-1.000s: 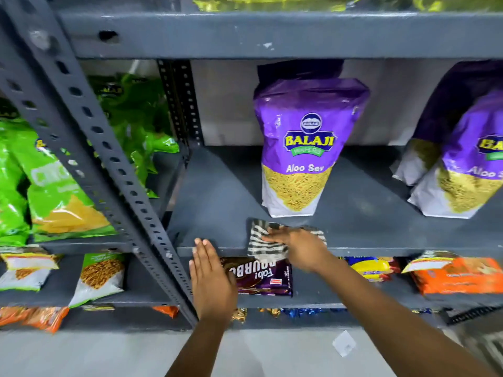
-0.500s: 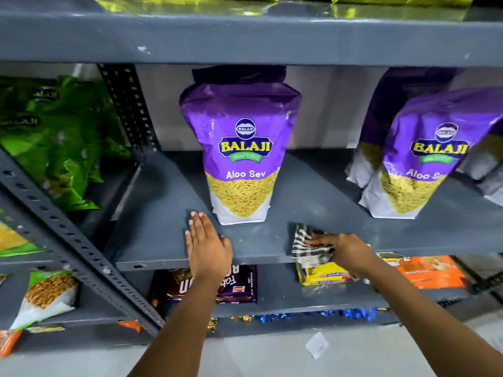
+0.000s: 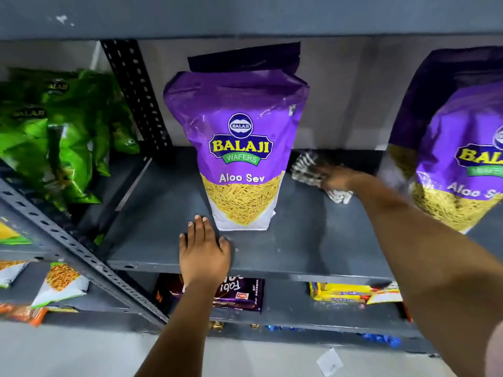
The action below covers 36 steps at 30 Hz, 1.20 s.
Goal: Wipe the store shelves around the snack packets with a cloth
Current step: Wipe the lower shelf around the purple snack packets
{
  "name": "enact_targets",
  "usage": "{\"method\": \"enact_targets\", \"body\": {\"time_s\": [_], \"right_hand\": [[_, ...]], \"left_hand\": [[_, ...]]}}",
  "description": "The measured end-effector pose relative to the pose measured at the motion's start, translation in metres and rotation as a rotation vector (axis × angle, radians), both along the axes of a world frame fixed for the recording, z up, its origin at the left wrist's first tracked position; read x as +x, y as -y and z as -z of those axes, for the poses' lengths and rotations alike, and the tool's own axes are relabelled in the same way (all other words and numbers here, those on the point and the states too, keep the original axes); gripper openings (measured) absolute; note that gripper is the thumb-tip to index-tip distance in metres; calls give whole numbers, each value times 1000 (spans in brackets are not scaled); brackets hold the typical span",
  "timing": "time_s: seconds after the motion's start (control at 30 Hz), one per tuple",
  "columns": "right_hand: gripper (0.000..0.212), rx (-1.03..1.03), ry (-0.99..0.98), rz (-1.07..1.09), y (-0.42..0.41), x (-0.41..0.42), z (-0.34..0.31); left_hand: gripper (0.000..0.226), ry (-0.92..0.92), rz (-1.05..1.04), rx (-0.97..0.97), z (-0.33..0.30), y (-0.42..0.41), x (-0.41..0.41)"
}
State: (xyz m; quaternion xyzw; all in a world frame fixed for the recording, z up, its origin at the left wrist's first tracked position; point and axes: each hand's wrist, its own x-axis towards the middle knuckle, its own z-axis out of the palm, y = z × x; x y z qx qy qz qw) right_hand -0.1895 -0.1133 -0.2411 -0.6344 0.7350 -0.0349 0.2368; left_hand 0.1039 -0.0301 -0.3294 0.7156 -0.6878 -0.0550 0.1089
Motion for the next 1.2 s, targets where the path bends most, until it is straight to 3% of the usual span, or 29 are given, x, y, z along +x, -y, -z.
{"method": "enact_targets", "body": {"time_s": [0.07,0.17,0.3,0.47,0.53,0.6,0.7,0.83,1.07,1.2], "right_hand": [[59,88,-94,-20,10,-3,24],[61,34,-166,-15,16,-10,34],[56,-25,-100,-20,-4,-12,31],[47,-61,-88,-112,-59,-2,36],[53,-48,-84,-134,-83,-6,42],[60,2,-72,-165,-102,-13,38],[54,148,-1,-132,-118,-19,14],[51,-127,162,76,-93,-10,-18],[64,-23,-206,4,-94,56,43],[58,25,-225,-40,-134,25,44]], "left_hand": [[90,-3,-4,-12,2,0,0],[91,1,-6,-18,3,1,-1],[91,0,7,25,-1,-1,-1],[74,7,15,78,-6,-2,-1],[74,12,25,87,-7,-3,0],[74,3,34,83,-7,-3,0],[74,5,39,89,-6,-1,1],[73,4,32,73,-2,0,1],[61,-12,37,75,-2,1,2],[61,-25,50,91,-6,-1,2]]}}
